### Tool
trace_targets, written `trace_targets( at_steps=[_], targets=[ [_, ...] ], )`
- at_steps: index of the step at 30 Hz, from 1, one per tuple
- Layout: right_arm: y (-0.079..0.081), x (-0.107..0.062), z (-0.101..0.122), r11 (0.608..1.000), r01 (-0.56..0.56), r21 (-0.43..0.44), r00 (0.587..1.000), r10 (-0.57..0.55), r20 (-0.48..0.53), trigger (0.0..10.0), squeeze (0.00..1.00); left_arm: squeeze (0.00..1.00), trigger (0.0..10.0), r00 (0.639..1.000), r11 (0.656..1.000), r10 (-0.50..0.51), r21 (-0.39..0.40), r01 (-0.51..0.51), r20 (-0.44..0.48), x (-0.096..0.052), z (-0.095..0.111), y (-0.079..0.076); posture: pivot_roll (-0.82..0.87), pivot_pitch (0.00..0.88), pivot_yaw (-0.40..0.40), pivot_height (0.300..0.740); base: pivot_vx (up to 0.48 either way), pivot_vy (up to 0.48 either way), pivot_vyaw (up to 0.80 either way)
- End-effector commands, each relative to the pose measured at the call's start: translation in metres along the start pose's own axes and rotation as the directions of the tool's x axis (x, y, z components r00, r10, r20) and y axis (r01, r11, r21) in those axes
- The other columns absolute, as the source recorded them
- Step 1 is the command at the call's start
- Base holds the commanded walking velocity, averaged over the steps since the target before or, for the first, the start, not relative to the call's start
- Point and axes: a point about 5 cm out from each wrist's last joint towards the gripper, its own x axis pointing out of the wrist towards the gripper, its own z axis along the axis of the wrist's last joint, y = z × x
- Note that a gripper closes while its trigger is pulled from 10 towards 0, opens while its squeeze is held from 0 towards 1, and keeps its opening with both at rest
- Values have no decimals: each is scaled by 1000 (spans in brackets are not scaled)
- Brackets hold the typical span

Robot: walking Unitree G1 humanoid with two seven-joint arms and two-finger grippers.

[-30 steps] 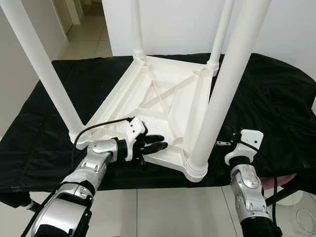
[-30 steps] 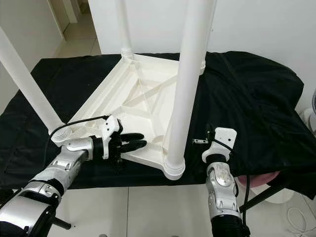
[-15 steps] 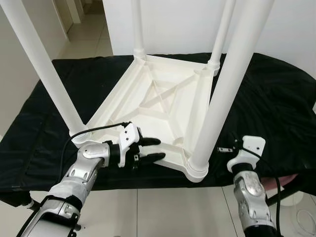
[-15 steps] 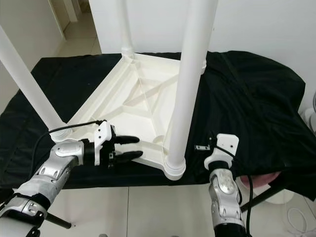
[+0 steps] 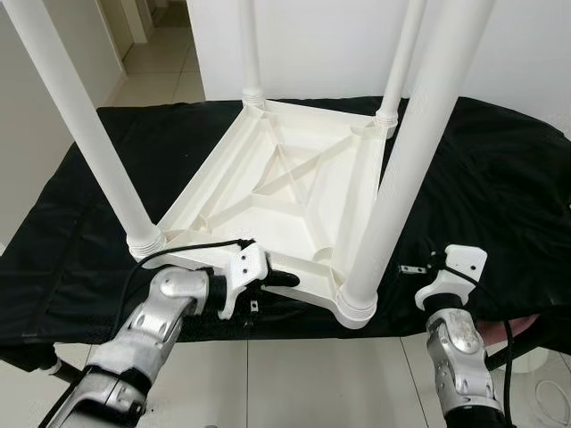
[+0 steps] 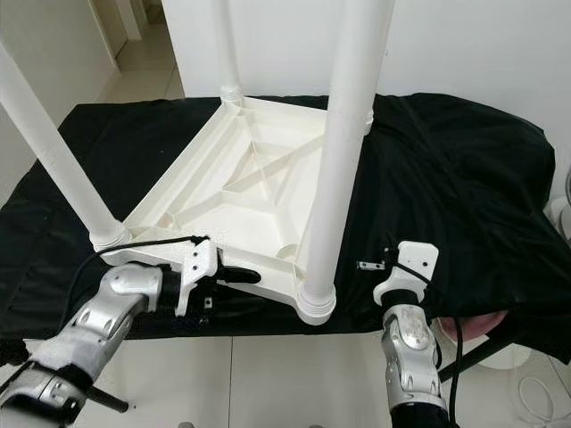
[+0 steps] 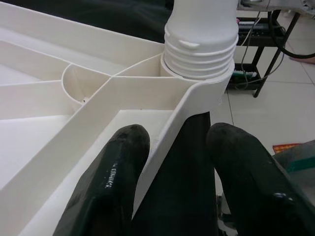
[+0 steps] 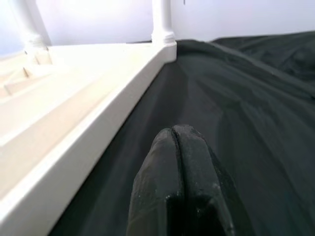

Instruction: Building children table

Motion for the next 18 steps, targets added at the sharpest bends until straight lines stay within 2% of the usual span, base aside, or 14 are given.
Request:
trace_targets(
  at_steps=[1,3,7,10,18],
  targets=[
    [-1,-1,-3,1000,2,1,1000,-2,-19,10000,0,0,10000,973,974,224,-27,-226,-54,0,-9,9,-129,0,32,740,0,0,0],
    [-1,-1,-3,1000,3,3,1000,-3,-18,10000,0,0,10000,969,970,240,-31,-242,-61,0,-9,11,-129,0,32,740,0,0,0],
    [0,0,-3,1000,7,6,1000,-7,-16,10000,0,0,10000,938,948,316,5,-318,-140,3,-14,19,-130,0,36,740,0,0,0],
    [0,1,-3,1000,8,7,1000,-8,-16,10000,0,0,10000,928,941,334,9,-337,-164,3,-16,20,-131,0,36,740,0,0,0],
    [0,2,-3,1000,14,8,1000,-14,-14,10000,0,0,10000,874,909,408,24,-416,-264,6,-29,23,-132,0,39,740,0,0,0]
  ],
)
